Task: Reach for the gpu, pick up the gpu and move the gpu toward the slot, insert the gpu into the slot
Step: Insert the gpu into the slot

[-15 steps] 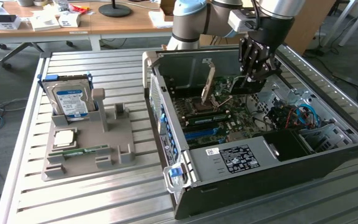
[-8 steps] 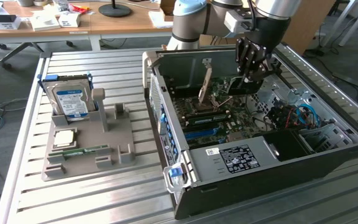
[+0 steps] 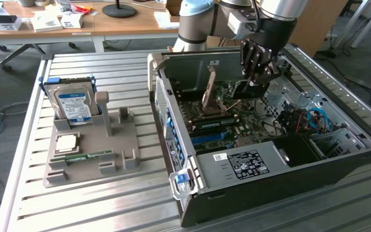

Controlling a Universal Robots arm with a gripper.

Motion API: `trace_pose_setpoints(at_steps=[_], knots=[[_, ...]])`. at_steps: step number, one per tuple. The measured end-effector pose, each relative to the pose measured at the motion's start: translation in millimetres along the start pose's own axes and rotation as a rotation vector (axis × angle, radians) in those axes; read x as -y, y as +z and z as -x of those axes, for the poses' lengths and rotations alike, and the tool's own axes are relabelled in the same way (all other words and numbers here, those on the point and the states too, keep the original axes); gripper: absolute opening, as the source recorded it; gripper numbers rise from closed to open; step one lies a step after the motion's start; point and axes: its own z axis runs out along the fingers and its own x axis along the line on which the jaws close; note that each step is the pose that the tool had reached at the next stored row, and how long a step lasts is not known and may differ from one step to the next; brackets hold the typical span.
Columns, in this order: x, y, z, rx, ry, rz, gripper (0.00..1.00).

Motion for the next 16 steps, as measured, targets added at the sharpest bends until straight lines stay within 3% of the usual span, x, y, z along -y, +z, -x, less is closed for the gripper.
trace_pose_setpoints(at_steps=[6,16], knots=[[-0.5,0.0,-0.9,0.0,-0.001,0.0,0.26],[-0.3,-0.4,-16.5,0.0,-0.001,0.0,0.26]])
